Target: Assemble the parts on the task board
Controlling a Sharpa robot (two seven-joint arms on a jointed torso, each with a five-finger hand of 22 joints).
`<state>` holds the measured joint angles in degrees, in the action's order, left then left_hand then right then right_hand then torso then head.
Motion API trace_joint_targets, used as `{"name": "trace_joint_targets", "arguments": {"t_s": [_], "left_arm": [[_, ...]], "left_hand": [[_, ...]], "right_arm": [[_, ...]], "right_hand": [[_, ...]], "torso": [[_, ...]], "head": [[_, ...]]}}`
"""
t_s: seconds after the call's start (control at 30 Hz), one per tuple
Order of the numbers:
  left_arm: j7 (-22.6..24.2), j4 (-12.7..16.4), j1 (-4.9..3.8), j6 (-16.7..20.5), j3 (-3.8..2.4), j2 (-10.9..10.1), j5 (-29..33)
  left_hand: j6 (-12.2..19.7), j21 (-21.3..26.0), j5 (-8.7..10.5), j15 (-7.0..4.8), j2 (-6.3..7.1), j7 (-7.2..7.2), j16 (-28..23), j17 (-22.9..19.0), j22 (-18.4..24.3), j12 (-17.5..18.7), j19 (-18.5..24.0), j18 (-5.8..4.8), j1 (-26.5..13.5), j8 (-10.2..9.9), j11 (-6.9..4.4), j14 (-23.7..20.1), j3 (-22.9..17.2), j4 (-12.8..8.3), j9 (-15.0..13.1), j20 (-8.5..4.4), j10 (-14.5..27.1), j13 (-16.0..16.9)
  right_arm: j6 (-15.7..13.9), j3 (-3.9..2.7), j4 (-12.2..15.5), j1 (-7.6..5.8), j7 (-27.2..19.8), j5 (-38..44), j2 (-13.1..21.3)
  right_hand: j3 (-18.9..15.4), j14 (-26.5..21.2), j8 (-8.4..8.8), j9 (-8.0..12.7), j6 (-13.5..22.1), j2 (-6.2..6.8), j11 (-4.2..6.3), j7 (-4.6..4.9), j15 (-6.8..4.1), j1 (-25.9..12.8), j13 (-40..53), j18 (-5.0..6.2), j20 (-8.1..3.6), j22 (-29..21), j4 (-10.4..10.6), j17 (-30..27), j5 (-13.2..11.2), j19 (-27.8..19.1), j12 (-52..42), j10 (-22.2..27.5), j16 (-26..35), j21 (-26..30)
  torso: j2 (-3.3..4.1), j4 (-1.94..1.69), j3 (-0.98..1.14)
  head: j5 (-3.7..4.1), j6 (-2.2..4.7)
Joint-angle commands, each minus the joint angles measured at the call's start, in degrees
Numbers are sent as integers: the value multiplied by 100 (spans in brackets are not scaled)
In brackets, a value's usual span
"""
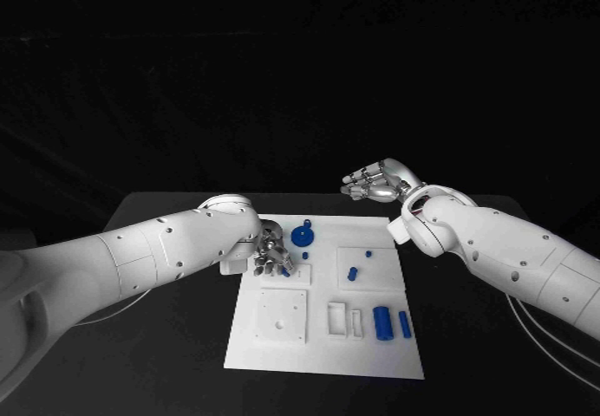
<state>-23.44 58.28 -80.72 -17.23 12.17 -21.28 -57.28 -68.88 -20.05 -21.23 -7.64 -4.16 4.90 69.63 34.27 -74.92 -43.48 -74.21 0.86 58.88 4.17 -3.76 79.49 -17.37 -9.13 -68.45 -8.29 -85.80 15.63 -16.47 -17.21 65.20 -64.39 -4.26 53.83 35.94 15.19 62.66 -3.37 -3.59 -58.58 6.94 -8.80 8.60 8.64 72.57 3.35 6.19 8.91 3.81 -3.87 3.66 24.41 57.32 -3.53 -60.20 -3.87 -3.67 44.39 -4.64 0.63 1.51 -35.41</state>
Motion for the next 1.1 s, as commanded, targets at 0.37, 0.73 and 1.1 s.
{"name": "trace_joint_targets", "arguments": {"t_s": [0.37,0.73,1.1], "left_arm": [[-40,-11,101,-8,16,65,-55],[-97,41,117,163,17,62,-47],[-152,6,119,405,17,54,-21]], "left_hand": [[-1190,20,12,-32,-151,-881,-24,-7,-107,37,-9,-75,206,-10,-212,-10,-16,-5,9,-8,-94,-6],[-1155,45,417,-33,-189,-873,-78,-87,-98,69,-18,-79,181,-24,-208,-18,70,113,49,-10,-94,-22],[-1071,172,1531,-32,154,-848,-212,-214,-81,181,-37,-86,25,-28,-185,-54,981,802,539,-10,-96,-71]], "right_arm": [[81,-3,13,2,-25,14,-1],[75,-3,17,3,-26,14,4],[63,-3,15,3,-23,9,13]], "right_hand": [[-34,-30,-14,8,39,-37,-8,3,-4,15,-5,96,12,-8,-11,-10,40,-40,18,44,25,-27],[-34,-30,-14,8,39,-37,-8,3,-4,15,-5,96,12,-8,-11,-10,40,-40,18,44,25,-27],[-52,-36,-10,12,107,-24,-11,19,-2,14,-5,96,14,-8,-6,-10,43,-45,17,50,25,-27]], "torso": [[-4,-5,1],[-2,-5,1],[-4,-6,0]], "head": [[24,-28],[28,-18],[37,-17]]}}
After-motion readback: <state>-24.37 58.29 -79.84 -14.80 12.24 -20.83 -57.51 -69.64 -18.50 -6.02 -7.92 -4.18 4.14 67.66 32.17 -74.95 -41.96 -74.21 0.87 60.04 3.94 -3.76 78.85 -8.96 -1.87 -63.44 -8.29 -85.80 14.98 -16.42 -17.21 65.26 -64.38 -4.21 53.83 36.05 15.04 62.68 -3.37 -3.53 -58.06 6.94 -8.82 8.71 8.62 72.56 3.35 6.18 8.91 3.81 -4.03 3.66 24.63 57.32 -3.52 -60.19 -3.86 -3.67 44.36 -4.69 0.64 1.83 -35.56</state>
